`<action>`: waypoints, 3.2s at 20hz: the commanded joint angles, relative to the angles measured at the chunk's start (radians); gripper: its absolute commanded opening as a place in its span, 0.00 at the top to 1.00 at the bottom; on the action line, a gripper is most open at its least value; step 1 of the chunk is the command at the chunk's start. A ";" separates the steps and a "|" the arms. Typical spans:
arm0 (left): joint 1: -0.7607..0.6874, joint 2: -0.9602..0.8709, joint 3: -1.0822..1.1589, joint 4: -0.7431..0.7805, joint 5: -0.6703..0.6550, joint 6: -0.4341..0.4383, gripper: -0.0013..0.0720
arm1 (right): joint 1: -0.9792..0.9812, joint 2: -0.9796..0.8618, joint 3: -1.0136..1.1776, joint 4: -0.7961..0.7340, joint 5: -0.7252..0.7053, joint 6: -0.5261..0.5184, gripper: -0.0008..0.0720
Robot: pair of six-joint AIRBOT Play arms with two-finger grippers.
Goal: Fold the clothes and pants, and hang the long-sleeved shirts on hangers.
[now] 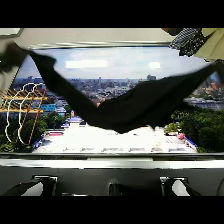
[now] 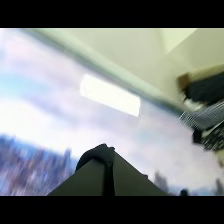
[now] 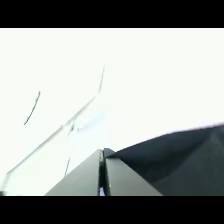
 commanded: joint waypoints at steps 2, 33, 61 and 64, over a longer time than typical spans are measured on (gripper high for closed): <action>0.002 0.026 0.331 -0.004 0.005 0.000 0.94 | 0.061 0.010 0.489 -0.090 -0.226 0.076 0.93; 0.010 -0.174 0.244 0.411 0.000 -0.177 0.94 | 0.724 -0.709 0.757 -0.734 -0.462 0.444 0.92; 0.127 -0.003 -0.631 0.039 -0.431 -0.075 0.00 | 0.189 0.155 -0.515 -0.732 0.208 0.480 0.16; 0.071 0.018 -0.740 0.033 -0.428 -0.066 0.00 | 0.357 0.295 -0.756 -0.724 0.125 0.542 0.16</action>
